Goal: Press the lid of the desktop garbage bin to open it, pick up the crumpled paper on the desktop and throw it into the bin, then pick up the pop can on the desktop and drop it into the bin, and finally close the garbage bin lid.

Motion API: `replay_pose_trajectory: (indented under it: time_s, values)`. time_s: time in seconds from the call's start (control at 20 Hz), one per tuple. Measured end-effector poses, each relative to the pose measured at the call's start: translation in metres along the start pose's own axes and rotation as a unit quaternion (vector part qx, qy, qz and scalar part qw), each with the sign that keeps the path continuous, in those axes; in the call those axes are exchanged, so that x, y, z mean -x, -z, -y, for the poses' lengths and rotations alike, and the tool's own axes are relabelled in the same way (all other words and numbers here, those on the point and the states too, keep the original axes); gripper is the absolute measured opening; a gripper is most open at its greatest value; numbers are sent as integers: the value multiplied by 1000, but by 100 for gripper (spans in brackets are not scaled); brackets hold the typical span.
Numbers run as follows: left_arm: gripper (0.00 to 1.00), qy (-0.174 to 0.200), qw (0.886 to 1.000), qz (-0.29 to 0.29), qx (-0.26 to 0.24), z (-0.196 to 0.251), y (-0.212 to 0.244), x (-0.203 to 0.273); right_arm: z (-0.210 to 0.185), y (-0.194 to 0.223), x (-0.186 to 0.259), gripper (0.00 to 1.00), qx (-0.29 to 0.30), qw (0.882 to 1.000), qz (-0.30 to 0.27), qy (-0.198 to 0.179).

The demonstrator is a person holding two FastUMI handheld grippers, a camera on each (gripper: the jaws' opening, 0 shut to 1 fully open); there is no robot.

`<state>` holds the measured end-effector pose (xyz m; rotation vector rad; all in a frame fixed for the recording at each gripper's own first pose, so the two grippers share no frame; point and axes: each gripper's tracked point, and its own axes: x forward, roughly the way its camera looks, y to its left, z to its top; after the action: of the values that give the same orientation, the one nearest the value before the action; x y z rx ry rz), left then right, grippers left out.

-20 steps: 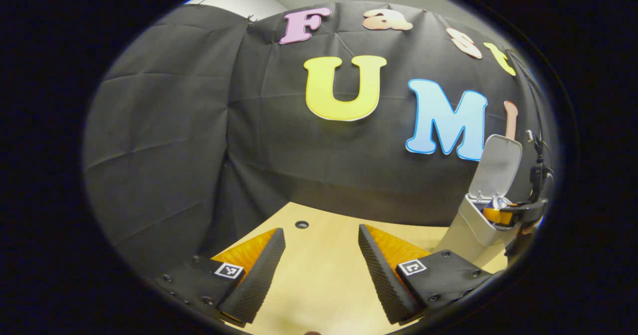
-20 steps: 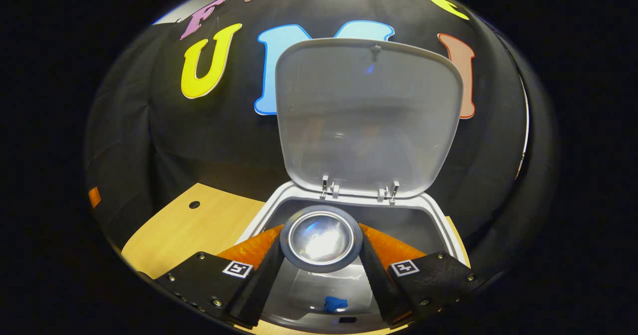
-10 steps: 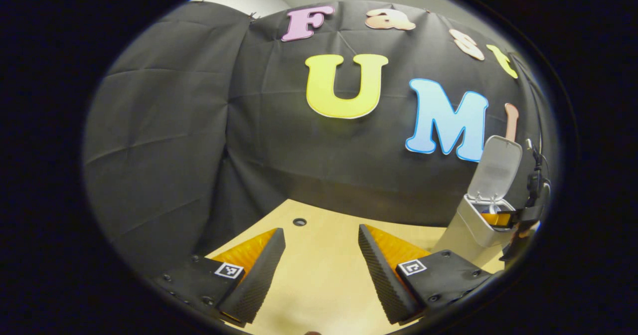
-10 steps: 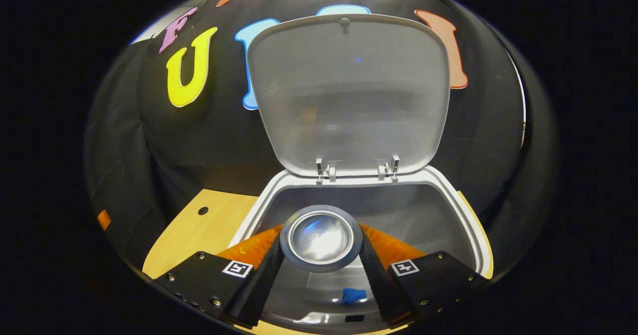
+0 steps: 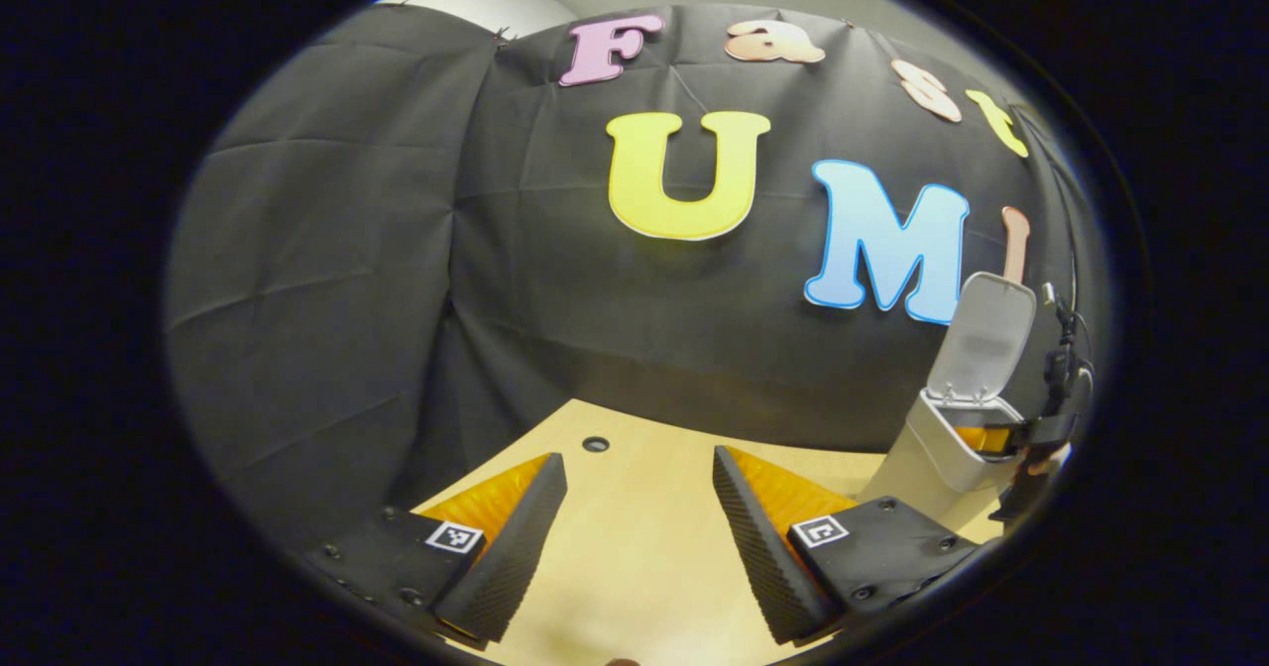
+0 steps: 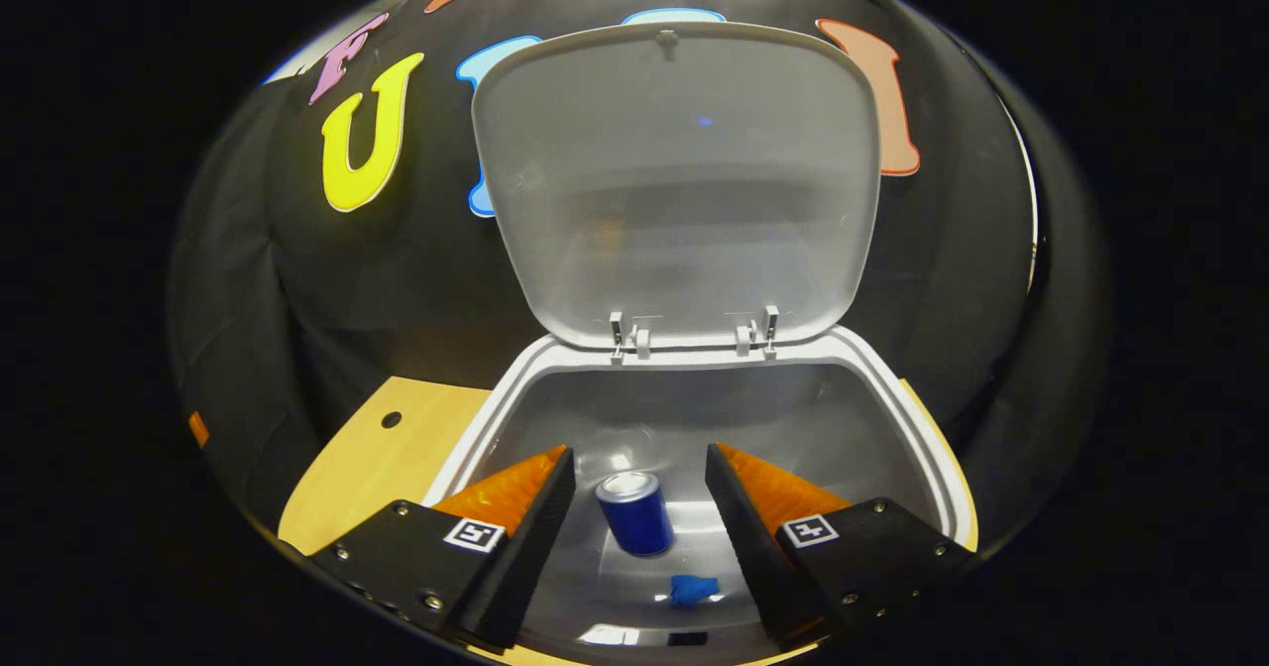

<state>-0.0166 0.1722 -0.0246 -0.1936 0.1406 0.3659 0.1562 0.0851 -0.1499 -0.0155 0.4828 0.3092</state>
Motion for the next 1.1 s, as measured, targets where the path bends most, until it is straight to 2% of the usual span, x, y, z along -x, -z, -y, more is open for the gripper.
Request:
replay_pose_trajectory:
  time_s: [0.2, 0.3, 0.55, 0.85, 1.1]
  values:
    - [98, 14, 1000, -11, 11, 12, 10, -7, 2, -1, 6, 84, 7, 1000, 8, 0]
    - [98, 19, 1000, -11, 6, 17, 9, -10, 0, -11, 17, 84, 13, 999, 29, -1]
    - [99, 37, 999, -2, -10, 36, -1, -13, -6, -72, 52, 84, 30, 993, 115, -1]
    - [97, 71, 997, 8, -32, 69, -12, -10, -16, -155, 97, 84, 71, 976, 207, 2]
    - [99, 94, 995, 16, -42, 90, -23, -4, -28, -201, 118, 83, 63, 970, 236, -12]
